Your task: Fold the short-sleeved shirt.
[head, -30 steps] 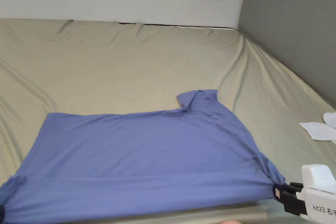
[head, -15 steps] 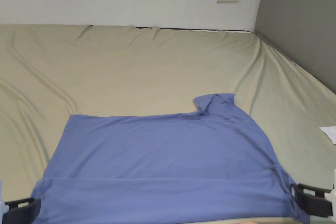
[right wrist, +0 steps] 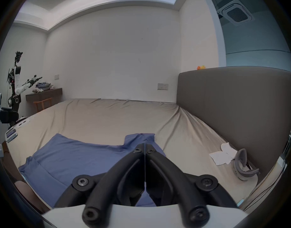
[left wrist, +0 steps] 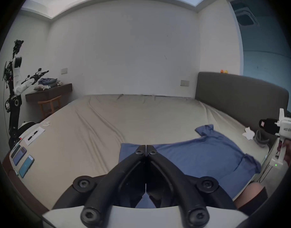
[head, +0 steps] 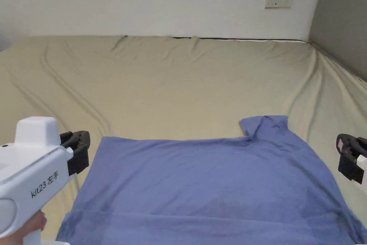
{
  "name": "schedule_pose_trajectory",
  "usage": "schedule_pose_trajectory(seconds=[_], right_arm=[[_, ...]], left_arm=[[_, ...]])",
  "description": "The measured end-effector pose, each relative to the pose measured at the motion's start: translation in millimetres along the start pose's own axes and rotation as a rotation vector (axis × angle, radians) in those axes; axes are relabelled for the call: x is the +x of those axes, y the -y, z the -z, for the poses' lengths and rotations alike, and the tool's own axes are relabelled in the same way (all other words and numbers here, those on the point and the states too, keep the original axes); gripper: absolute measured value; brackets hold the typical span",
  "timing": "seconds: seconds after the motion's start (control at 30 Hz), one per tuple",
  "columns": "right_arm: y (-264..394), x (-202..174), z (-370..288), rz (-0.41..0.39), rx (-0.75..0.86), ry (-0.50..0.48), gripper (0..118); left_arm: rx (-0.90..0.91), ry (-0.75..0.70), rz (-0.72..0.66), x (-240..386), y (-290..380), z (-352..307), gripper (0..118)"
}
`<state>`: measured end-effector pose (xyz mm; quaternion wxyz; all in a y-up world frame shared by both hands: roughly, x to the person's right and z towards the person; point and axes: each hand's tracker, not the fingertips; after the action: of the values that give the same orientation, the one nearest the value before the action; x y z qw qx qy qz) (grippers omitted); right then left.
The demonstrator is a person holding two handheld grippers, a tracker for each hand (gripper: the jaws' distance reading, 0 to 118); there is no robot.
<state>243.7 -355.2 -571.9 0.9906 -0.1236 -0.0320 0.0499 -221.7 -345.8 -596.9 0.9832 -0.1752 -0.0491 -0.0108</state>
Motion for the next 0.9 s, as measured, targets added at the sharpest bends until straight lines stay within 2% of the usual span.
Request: schedule_pose_trajectory(seconds=[0.07, 0.17, 0.23, 0.27, 0.33, 0.37, 0.4, 0.47, 0.53, 0.57, 0.6, 0.63, 0.73, 0.77, 0.83, 0.9], right_arm=[[6.9, -4.8, 12.8, -0.034, -0.017, 0.001, 0], [15.9, -1.6, 36.8, 0.004, -0.078, -0.018, 0], [24.1, 0.4, 54.0, 0.048, -0.154, -0.045, 0], [25.8, 2.0, 61.3, 0.031, -0.126, -0.036, 0], [32.0, 2.9, 75.0, 0.039, -0.162, -0.07, 0], [28.6, -8.0, 73.7, 0.026, -0.171, -0.071, 0], [29.2, -11.4, 77.5, 0.009, -0.183, -0.071, 0], [31.6, -13.2, 86.5, -0.004, -0.195, -0.094, 0], [31.8, -13.3, 98.4, 0.015, -0.215, -0.106, 0], [32.1, -12.5, 103.4, 0.03, -0.228, -0.111, 0], [32.3, -11.7, 108.4, 0.042, -0.237, -0.109, 0], [41.1, 6.0, 119.1, 0.055, -0.245, -0.111, 0], [42.9, 15.7, 130.4, 0.059, -0.256, -0.11, 0], [47.1, 22.5, 136.5, 0.052, -0.263, -0.111, 0], [50.7, 32.6, 153.0, 0.023, -0.297, -0.11, 0], [48.0, 38.6, 173.2, 0.019, -0.321, -0.113, 0]], left_arm=[[-0.048, -0.001, 0.041, -6.4, 4.4, 13.6, 0], [-0.123, 0.007, -0.013, -23.2, 6.7, 57.2, 0], [-0.259, 0.046, -0.036, -40.9, 4.5, 104.6, 0], [-0.294, 0.055, -0.041, -49.1, 5.0, 124.5, 10], [-0.339, -0.001, -0.056, -62.7, 4.2, 173.4, 68], [-0.371, -0.029, -0.072, -70.3, 5.2, 195.3, 89], [-0.405, -0.048, -0.089, -78.3, 6.3, 217.9, 97], [-0.428, -0.059, -0.096, -74.6, 6.1, 251.3, 97], [-0.476, -0.107, -0.088, -75.1, 12.7, 286.5, 95], [-0.474, -0.112, -0.094, -73.4, 14.3, 299.9, 88], [-0.485, -0.116, -0.101, -73.1, 19.0, 313.0, 68], [-0.54, -0.113, -0.119, -71.8, 25.0, 322.9, 45], [-0.635, -0.098, -0.121, -64.8, 41.8, 336.2, 22], [-0.567, -0.093, -0.116, -63.0, 43.7, 336.1, 21], [-0.544, -0.065, -0.11, -65.2, 35.6, 322.8, 4], [-0.492, -0.056, -0.088, -64.9, 32.3, 309.7, 2]])
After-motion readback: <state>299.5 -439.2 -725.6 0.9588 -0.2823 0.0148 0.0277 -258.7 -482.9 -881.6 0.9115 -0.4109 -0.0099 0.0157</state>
